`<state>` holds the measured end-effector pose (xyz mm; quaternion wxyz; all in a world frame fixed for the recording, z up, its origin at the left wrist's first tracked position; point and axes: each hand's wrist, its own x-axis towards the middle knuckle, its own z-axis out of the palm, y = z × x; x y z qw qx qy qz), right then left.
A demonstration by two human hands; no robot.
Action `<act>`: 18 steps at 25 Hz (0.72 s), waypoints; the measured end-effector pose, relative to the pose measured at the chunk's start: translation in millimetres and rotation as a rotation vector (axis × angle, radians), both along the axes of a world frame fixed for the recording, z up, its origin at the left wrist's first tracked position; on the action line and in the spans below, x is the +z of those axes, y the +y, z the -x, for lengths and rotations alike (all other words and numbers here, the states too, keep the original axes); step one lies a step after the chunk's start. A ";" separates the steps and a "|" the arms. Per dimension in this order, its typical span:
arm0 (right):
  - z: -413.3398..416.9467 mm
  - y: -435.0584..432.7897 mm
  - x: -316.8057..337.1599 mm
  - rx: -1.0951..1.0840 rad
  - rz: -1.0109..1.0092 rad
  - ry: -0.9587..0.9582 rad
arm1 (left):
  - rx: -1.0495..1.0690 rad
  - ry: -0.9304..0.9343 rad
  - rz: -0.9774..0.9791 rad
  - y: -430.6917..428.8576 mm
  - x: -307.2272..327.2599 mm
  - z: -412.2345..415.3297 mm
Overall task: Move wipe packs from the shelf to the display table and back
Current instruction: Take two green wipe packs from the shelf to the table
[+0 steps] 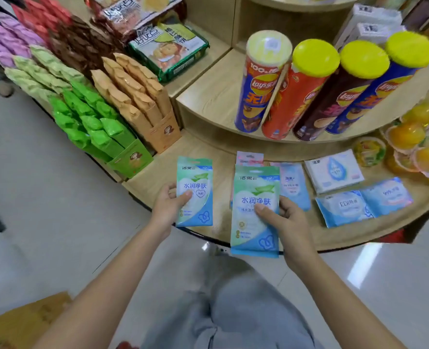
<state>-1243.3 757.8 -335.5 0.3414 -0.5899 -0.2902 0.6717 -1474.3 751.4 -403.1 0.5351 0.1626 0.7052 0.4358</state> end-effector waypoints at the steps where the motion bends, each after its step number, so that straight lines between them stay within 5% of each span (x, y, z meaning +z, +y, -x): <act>1: 3.8 11.2 -4.1 -0.013 0.007 0.005 | -0.021 0.001 0.024 13.2 -10.1 3.2; 18: 96.4 76.8 -105.1 -0.151 0.095 -0.135 | -0.459 0.106 0.163 121.6 -108.6 23.0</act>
